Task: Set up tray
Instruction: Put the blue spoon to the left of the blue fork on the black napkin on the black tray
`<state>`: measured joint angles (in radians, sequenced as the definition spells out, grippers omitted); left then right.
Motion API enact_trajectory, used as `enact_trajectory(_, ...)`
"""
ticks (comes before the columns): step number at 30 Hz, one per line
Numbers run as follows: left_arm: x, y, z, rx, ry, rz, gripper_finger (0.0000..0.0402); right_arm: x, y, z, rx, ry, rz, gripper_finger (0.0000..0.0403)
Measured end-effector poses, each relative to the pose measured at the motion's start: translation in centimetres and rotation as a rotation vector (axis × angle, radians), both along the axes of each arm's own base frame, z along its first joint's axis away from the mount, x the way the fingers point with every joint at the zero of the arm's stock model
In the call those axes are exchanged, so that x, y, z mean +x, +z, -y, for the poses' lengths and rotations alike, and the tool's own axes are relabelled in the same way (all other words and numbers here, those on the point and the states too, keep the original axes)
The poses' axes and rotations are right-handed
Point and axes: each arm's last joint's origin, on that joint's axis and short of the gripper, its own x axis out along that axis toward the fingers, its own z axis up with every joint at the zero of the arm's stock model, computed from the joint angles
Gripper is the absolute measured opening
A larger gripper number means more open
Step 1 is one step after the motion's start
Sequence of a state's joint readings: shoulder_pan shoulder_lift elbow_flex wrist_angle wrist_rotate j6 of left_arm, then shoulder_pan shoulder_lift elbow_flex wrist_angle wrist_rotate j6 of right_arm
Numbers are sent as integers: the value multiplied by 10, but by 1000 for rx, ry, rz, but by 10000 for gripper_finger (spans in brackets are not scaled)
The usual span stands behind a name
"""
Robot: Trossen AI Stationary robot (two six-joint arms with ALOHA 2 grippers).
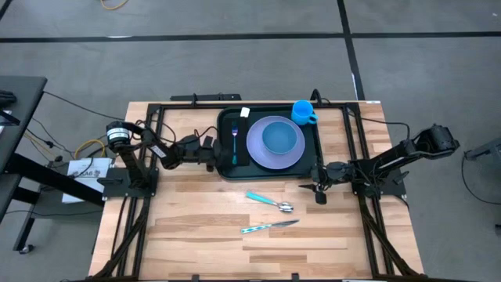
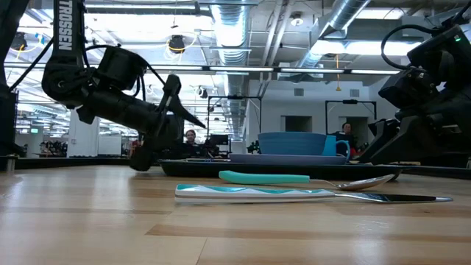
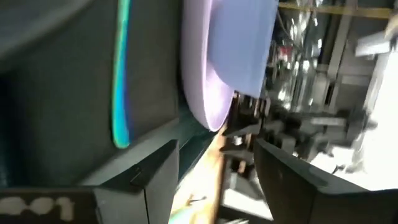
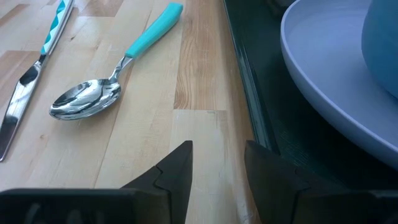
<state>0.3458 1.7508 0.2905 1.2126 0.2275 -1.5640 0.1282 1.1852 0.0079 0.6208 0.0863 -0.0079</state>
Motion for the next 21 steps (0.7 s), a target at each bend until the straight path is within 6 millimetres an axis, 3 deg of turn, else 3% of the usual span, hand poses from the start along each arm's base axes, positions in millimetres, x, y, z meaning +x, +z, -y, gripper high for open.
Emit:
enact_trajectory(5, 3, 5, 0, 364, -156, 21, 195, 0, 0, 0, 0, 0, 1, 139)
enact_trajectory(9, 10, 16, 3, 605, -369, 151, 195, 0, 0, 0, 0, 0, 0, 138)
enact_trajectory(12, 16, 27, 6, 641, -467, 266, 195, 0, 0, 0, 22, 16, -1, 137)
enact_trajectory(17, 26, 42, 13, 674, -544, 396, 195, -1, 7, -8, 195, 281, 26, 139)
enact_trajectory(21, 33, 48, 17, 683, -584, 445, 195, -1, 7, -10, 217, 319, 16, 137)
